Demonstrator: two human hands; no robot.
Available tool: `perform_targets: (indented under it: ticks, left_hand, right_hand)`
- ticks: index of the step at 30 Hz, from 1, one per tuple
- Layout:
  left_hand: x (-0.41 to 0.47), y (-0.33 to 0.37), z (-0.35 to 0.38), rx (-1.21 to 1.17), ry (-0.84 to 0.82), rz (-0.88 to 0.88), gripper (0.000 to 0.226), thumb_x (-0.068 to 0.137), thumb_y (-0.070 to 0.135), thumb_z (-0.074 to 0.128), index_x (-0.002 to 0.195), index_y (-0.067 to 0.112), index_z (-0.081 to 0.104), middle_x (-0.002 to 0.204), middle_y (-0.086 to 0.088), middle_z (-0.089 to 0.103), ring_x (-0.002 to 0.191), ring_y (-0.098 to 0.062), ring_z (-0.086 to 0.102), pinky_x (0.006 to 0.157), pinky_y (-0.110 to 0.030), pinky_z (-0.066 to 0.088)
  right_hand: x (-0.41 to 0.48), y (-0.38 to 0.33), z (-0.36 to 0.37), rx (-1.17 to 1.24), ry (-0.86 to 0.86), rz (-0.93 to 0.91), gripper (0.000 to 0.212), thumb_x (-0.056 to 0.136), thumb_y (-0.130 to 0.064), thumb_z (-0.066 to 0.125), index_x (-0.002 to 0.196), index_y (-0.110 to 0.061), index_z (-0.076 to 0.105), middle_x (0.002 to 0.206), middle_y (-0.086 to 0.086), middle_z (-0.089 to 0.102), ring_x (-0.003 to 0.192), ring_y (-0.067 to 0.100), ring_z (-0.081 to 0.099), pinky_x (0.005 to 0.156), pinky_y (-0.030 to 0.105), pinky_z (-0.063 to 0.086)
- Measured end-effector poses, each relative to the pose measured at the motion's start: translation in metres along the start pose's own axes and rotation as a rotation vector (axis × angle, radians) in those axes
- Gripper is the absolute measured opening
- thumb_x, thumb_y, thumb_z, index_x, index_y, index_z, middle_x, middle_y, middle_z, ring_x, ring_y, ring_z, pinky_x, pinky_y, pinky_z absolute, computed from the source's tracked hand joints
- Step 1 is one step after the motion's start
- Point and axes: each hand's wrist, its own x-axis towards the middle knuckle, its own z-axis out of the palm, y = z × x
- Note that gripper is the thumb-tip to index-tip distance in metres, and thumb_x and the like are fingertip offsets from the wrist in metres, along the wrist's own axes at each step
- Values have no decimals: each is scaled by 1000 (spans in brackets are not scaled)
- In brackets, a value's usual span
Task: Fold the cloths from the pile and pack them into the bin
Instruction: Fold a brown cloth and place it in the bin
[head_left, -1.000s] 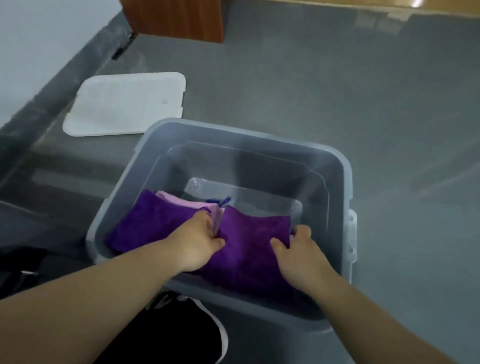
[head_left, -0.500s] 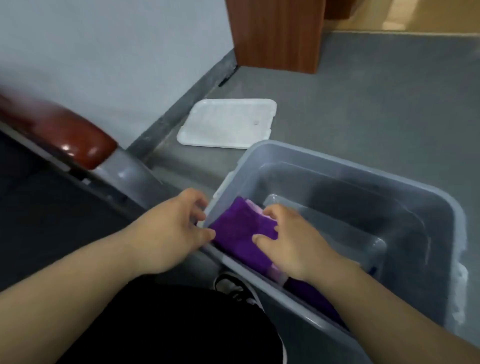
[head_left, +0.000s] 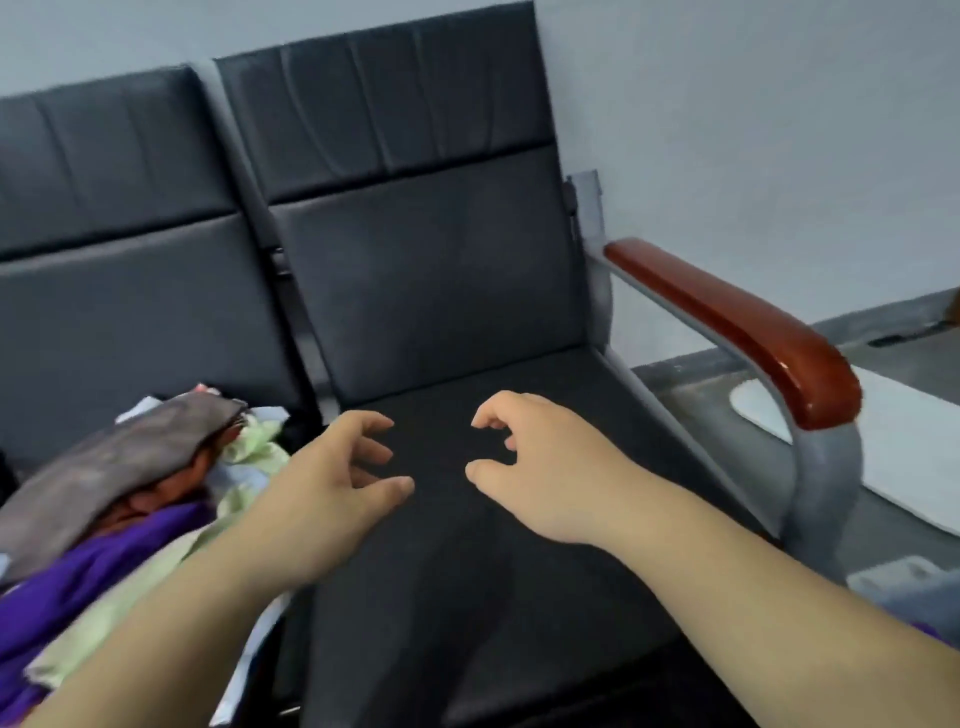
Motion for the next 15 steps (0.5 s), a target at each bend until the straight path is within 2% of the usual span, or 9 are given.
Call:
perform_targets:
  ticks: [2,5,8,10,13,15]
  left_hand:
    - [-9,-40,-40,-10,72,-72,47,86,32,77,125,39,51,113,15,63,85,2,66,72,-20,53]
    - [-28,-98,-85,22,168,-178,49,83,35,78,124,40,52,109,19,64,83,5,64,81,-26,50]
    - [-48,-159,-116,21,287,-325,45,82,34,79,120,37,55,106,17,66,78,5,63,76,-27,48]
    - [-54,-194,-132,56,317,-391,46,83,32,78,124,34,56,108,15,65,86,-4,64,80,-32,51]
    - [-54,-234,-151,91,391,-414,49,87,31,76,131,31,56,121,11,62,103,-12,63,92,-31,48]
    - [-53,-258,-161,103,449,-435,51,88,32,75,134,32,55,130,9,58,114,-15,60,95,-30,45]
  right_hand:
    - [29,-43,34,-14,-80,-83,42,98,-43,60,137,-35,50,134,-17,50,114,7,55,96,34,51]
    - [63,-96,84,-21,-174,-175,37,97,-39,61,132,-33,53,132,-12,51,115,12,56,97,36,51]
    - [95,-147,139,-35,-246,-249,38,95,-38,64,131,-31,55,133,-9,54,114,15,56,94,33,49]
    - [114,-173,173,-38,-264,-297,38,93,-37,66,129,-30,57,132,-9,56,113,13,55,89,29,44]
    - [141,-200,220,-46,-298,-340,35,93,-35,66,127,-29,61,124,-8,60,106,11,56,84,26,40]
    - [162,-219,251,-63,-290,-371,34,94,-34,65,128,-26,63,125,-5,59,110,15,59,88,26,43]
